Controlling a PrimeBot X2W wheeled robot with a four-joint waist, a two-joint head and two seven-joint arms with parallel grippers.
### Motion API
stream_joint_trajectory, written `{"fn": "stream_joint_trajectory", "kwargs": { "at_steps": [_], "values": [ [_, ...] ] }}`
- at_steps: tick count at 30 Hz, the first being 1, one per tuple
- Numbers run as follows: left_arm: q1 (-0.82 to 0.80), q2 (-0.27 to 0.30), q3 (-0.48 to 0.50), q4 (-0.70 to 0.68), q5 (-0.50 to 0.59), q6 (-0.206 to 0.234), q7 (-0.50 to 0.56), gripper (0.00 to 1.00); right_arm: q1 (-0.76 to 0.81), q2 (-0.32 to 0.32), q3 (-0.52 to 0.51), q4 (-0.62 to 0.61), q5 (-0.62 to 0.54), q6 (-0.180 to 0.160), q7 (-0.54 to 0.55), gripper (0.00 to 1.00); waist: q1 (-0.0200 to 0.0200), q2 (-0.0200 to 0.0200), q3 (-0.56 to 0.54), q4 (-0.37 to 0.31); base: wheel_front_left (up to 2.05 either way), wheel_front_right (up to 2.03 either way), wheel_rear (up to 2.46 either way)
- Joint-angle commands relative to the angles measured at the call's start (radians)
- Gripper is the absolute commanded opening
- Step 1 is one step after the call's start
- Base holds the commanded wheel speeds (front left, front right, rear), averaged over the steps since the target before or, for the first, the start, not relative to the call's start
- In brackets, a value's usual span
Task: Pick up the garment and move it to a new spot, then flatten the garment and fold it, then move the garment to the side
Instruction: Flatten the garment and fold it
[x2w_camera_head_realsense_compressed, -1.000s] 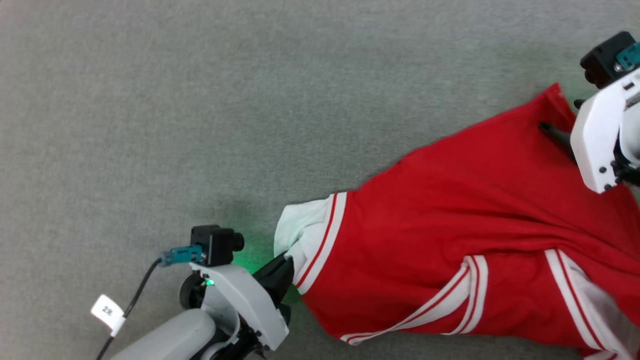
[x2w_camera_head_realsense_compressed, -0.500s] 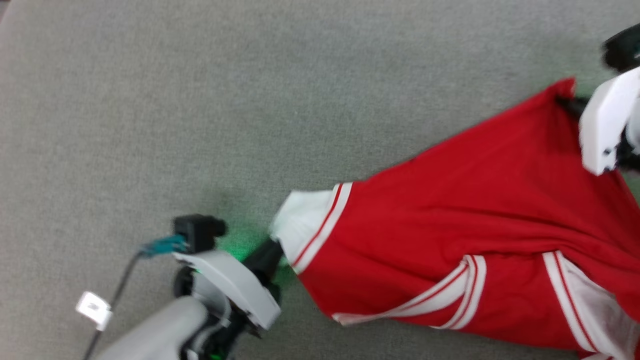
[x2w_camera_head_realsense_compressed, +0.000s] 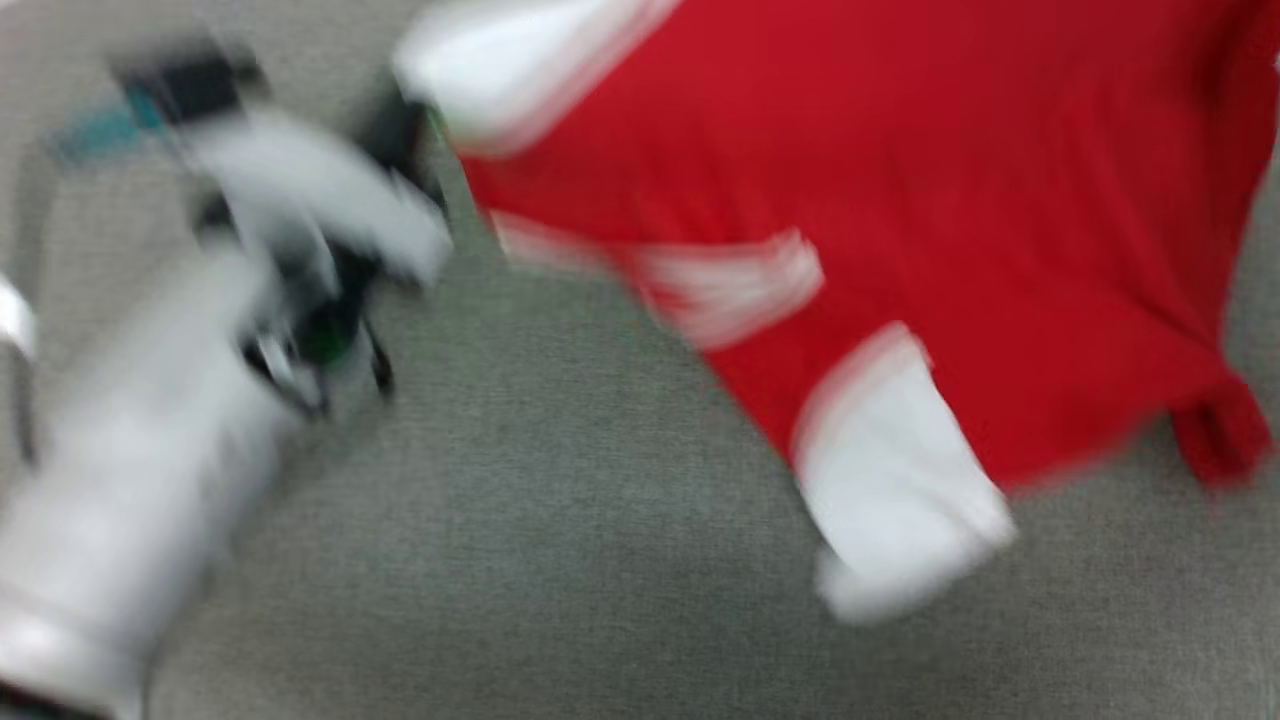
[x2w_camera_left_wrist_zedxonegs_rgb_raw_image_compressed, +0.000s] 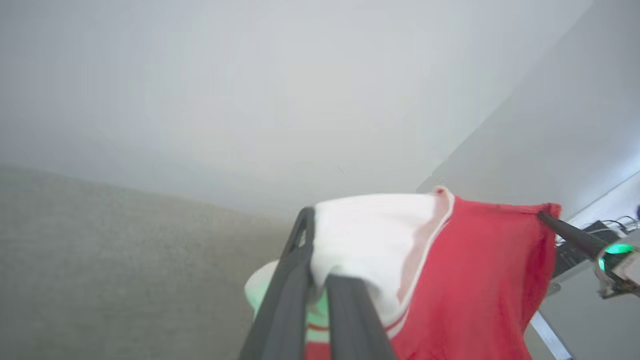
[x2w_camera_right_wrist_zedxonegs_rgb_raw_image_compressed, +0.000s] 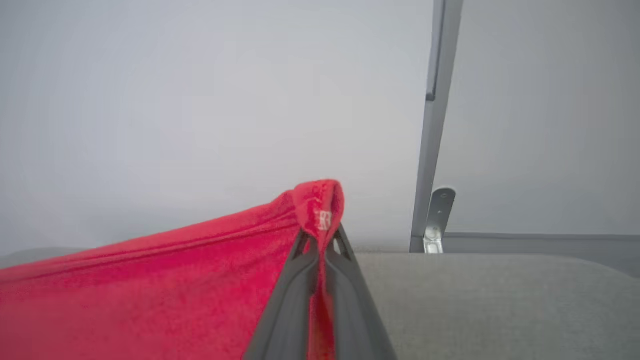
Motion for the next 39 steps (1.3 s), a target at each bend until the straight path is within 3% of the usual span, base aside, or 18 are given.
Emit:
{"fn": "stream_joint_trajectory", "kwargs": {
  "at_steps": [1,12,20,27,33,39],
  "values": [
    [-0.064,0.002,0.02,0.041,0.011,-0.001,-0.008,0.0,-0.043,0.006,-0.022,0.023,-0.008,-0.002,-0.026,0.0,0.0,0.0,0.026,-0.022,0.0,0.0,0.0],
    [-0.669,-0.057,0.123,0.442,0.122,-0.046,-0.07,0.0,-0.43,0.064,-0.138,0.197,-0.058,-0.005,-0.24,0.0,0.0,0.0,0.128,-0.094,0.0,0.0,0.0],
    [-0.798,-0.106,0.148,0.588,0.185,-0.109,-0.082,0.0,-0.498,0.093,-0.131,0.27,-0.089,-0.005,-0.281,0.0,0.0,0.0,0.132,-0.107,0.0,0.0,0.0],
    [-0.648,-0.153,0.162,0.586,0.157,-0.145,-0.081,0.0,-0.368,0.113,-0.085,0.241,-0.068,-0.004,-0.227,0.0,0.0,0.0,0.111,-0.1,0.0,0.0,0.0],
    [-0.348,-0.123,0.166,0.337,0.175,-0.147,-0.077,0.0,-0.164,0.072,-0.003,0.098,-0.019,-0.002,-0.153,0.0,0.0,0.0,0.073,-0.091,0.0,0.0,0.0],
    [0.012,-0.112,0.287,0.102,0.169,-0.147,-0.078,0.0,0.066,-0.014,0.051,-0.083,0.076,-0.002,-0.107,0.0,0.0,0.0,0.024,-0.094,0.0,0.0,0.0]
  ]
}}
